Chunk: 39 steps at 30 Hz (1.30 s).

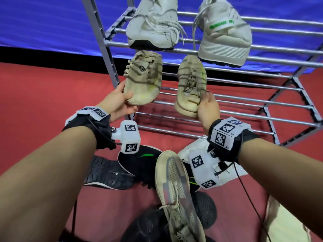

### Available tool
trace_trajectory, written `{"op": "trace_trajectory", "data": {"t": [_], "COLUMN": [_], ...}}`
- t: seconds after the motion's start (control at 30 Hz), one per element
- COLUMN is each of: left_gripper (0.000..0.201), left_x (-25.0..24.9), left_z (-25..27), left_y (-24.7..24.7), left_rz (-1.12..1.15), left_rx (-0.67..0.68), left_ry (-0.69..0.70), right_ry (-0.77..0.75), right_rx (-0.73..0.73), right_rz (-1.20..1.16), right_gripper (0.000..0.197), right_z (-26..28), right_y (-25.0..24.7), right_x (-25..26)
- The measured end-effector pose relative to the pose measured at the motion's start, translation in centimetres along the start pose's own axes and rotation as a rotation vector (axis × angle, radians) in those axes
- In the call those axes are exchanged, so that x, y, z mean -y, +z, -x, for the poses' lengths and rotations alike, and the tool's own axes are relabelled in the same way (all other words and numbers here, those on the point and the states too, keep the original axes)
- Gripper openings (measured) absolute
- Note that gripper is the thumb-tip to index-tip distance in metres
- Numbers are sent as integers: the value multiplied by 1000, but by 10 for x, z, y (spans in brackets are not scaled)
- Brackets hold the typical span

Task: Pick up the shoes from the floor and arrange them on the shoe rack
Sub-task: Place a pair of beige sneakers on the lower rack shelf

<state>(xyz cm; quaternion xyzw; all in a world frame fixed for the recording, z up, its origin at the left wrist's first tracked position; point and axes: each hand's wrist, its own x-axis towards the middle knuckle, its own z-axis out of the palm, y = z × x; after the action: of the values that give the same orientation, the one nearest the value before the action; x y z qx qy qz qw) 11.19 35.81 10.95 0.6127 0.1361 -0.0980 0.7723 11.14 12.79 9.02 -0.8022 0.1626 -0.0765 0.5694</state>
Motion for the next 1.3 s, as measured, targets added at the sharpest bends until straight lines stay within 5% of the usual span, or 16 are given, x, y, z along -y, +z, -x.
{"op": "trace_trajectory", "data": {"t": [0.37,0.8,1.0,1.13,1.3], "left_gripper": [35,52,43,41,27], "left_x": [6,17,11,11,26], "left_z": [-22,-33,-21,-1,29], "left_y": [7,7,7,-7,-37], "left_rz": [-133,-484,-552,-635,-785], "left_rx": [-8,-127,-163,-210,-179], "left_ry": [-25,19,75,127,82], "right_ry": [-8,-26,94,-158,-446], "right_rx": [12,72,31,-101,155], "right_rz": [-22,51,155,246,366], "right_gripper": [36,39,47,37,24], "right_z": [-3,-3,-2,27,76], "right_y": [3,-3,-9,-17,-2], "right_x": [0,4,8,1,-13]}}
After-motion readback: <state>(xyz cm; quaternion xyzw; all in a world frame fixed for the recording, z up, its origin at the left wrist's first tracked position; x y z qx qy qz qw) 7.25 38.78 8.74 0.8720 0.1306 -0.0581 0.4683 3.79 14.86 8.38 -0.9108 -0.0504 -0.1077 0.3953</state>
